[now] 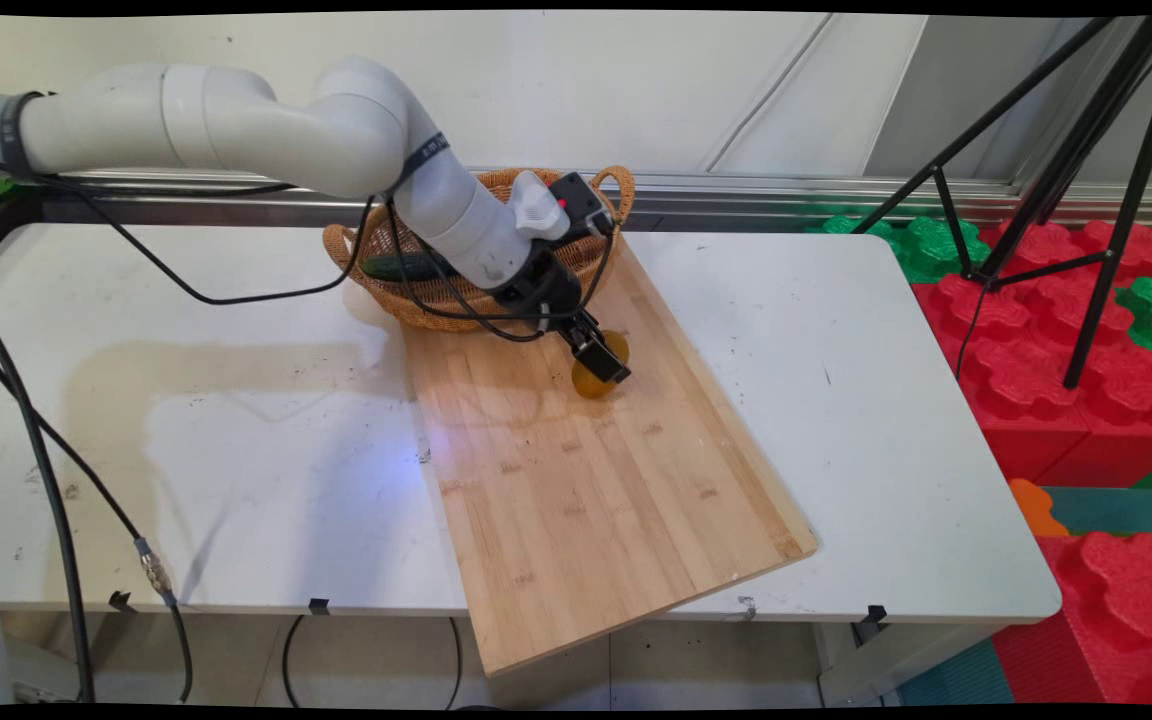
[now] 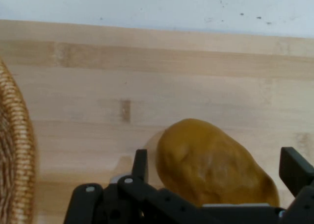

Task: Pick up the potato from the cutting board, then place the picked object in the vegetable basket

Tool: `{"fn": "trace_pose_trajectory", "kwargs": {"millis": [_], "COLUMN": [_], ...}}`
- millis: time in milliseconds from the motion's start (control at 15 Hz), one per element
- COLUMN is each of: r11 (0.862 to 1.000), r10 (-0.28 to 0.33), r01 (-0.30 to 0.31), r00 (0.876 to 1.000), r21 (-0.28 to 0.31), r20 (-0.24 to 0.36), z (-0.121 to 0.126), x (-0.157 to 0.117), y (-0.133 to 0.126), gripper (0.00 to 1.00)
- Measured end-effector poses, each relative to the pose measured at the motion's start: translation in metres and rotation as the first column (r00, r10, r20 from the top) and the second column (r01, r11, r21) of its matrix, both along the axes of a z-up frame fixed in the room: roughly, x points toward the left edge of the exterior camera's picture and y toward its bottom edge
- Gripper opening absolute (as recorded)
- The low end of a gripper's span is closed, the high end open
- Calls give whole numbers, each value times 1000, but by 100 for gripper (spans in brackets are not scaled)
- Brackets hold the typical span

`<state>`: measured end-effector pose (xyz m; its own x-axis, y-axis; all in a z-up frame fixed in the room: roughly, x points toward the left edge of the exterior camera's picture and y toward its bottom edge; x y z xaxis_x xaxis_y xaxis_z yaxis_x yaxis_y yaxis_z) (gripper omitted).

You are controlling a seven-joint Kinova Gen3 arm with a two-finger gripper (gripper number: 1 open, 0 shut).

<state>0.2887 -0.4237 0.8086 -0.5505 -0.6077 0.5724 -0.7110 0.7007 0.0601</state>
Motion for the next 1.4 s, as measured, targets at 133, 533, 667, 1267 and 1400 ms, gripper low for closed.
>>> {"fn": "trace_pose_trajectory", "kwargs": {"millis": [133, 533, 667, 1267, 1400], "r11": [1000, 1000, 1000, 1000, 1000], "r10": [3, 3, -1, -27, -29], "r01": [-3, -3, 1, 27, 29], "r00": [1000, 1000, 1000, 1000, 1000], "r21": [2, 9, 11, 3, 3], "r20": [1, 8, 10, 9, 8], "z": [-5, -17, -20, -22, -21], "x": [-3, -7, -8, -11, -11], "y": [-3, -8, -9, -12, -11], "gripper": [100, 100, 100, 0, 0]}}
